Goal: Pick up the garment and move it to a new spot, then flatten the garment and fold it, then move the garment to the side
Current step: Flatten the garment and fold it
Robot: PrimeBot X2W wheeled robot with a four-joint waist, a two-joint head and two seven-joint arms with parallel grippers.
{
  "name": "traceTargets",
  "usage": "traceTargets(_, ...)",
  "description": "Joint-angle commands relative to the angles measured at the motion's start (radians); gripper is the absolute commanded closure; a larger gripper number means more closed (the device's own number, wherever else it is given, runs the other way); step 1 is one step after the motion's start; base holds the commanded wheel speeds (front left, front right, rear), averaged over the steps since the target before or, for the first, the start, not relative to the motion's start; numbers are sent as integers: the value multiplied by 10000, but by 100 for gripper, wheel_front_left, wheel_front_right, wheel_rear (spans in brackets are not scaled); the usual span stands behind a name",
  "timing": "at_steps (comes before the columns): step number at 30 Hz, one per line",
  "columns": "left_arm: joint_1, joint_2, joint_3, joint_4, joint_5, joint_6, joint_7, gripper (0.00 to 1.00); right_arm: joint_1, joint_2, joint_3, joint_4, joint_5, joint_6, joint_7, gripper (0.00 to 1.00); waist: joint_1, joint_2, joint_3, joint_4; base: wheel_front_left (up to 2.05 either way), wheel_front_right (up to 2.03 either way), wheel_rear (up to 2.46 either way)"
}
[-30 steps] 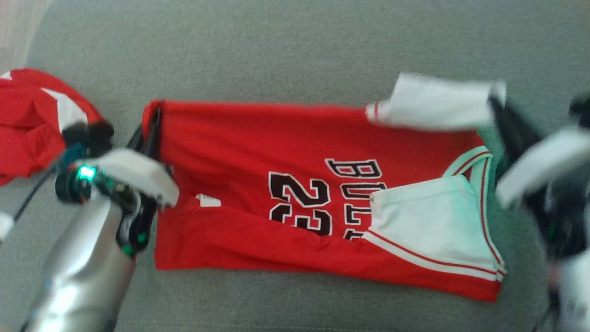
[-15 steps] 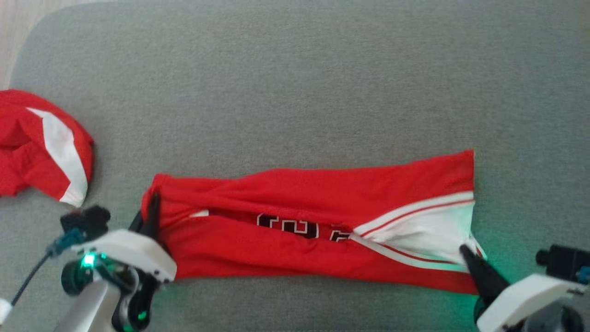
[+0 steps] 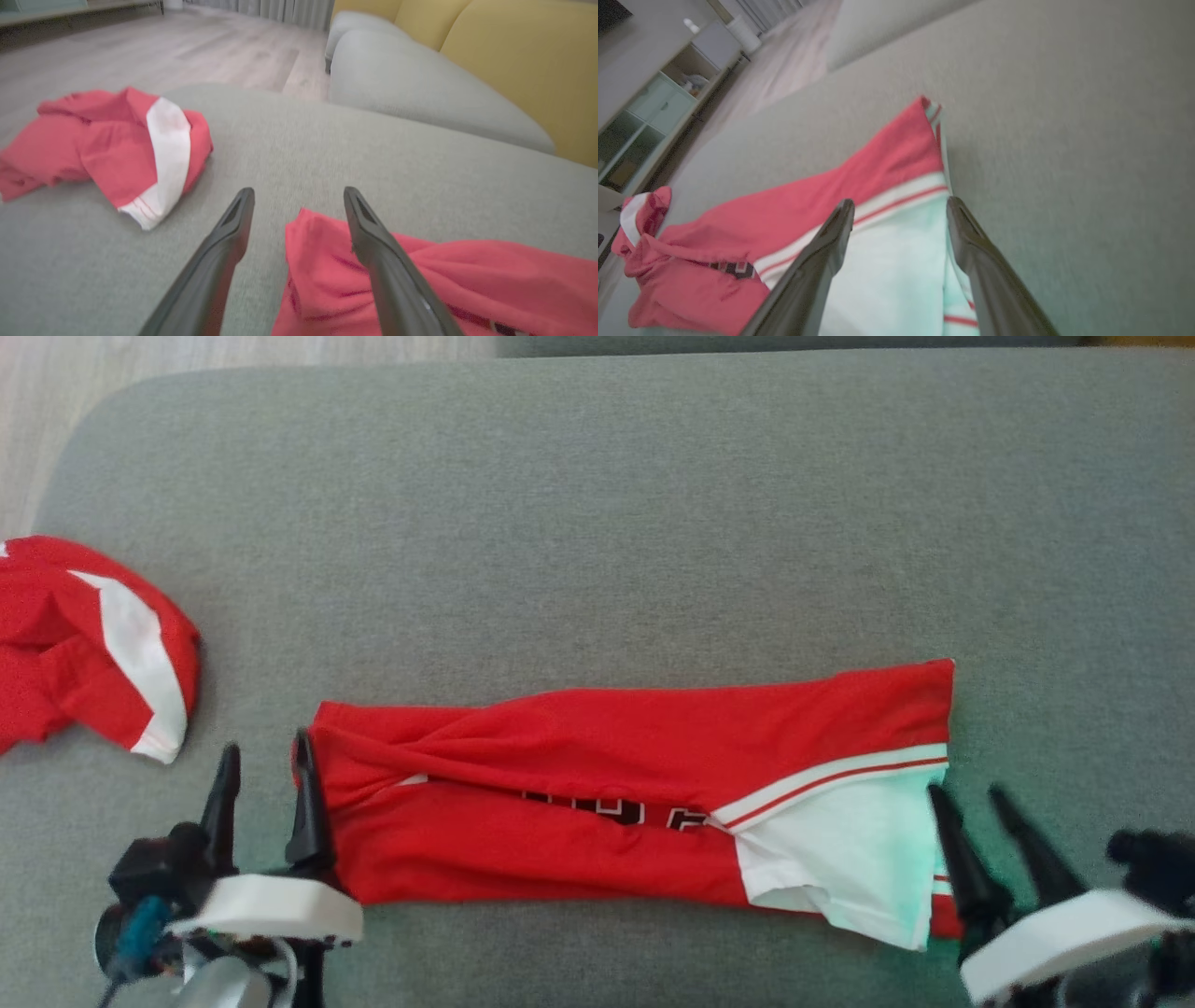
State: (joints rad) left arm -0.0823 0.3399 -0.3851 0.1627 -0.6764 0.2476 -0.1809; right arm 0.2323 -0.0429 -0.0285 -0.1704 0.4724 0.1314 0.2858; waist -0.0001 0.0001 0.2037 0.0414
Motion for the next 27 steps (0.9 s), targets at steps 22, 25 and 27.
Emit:
traceTargets(22,-209,-1272,881,-852,4035,-698,-807,0,-940,-74,-125,-936,-2255,-7,-2438,0,1,-1,-269,506,0,0,0)
traceTargets(25,-257,-1378,975,-590,4025,-901,-807,0,-876,-74,-113,-884,-2225,-7,-2423,0,1,-1,-287,547,0,0,0)
traceTargets(27,-295,-1412,1043,-497,4054,-1011,-807,0,-853,-74,-107,-859,-2232,-7,-2394,0,1,-1,-300,560,0,0,0)
